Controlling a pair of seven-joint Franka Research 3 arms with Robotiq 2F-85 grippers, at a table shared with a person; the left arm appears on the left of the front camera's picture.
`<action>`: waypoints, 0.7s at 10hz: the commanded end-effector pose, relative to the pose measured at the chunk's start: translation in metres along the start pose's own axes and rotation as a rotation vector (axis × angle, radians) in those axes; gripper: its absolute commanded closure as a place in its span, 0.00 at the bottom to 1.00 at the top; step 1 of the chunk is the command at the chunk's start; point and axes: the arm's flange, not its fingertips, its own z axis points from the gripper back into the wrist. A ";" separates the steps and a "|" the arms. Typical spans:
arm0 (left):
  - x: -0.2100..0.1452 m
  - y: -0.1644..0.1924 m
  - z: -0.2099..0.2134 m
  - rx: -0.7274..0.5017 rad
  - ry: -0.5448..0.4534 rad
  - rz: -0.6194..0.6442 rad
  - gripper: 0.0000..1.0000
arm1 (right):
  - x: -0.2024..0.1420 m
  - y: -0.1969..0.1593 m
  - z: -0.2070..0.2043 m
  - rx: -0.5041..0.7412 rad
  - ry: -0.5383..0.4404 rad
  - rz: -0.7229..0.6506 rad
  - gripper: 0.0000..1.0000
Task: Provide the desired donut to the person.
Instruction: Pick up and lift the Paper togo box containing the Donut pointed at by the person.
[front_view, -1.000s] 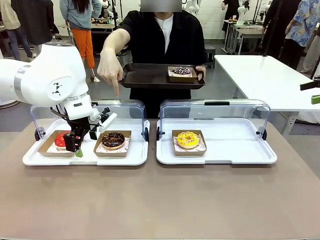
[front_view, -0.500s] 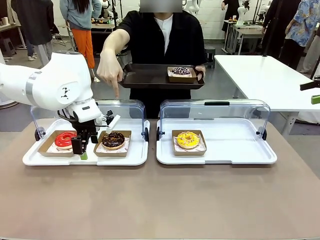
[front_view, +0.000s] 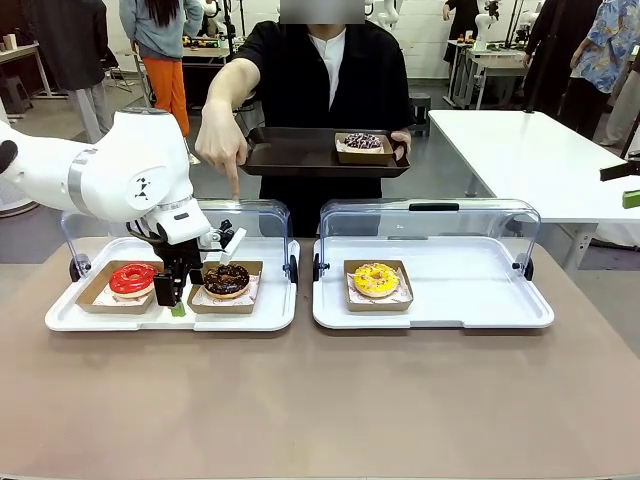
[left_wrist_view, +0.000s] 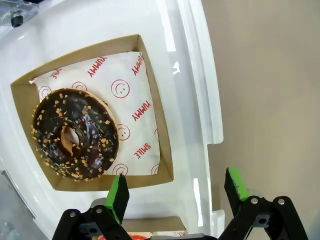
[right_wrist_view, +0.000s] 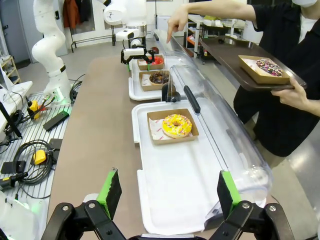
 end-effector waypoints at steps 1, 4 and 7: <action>0.000 0.010 -0.005 -0.007 -0.012 0.041 0.00 | 0.000 0.001 0.000 0.004 -0.005 0.000 0.00; 0.000 0.015 -0.011 -0.017 -0.022 0.051 0.00 | 0.000 0.001 0.000 0.004 -0.005 0.000 0.00; 0.002 0.016 -0.012 -0.023 -0.035 0.038 0.00 | 0.000 0.001 0.000 0.004 -0.005 0.000 0.00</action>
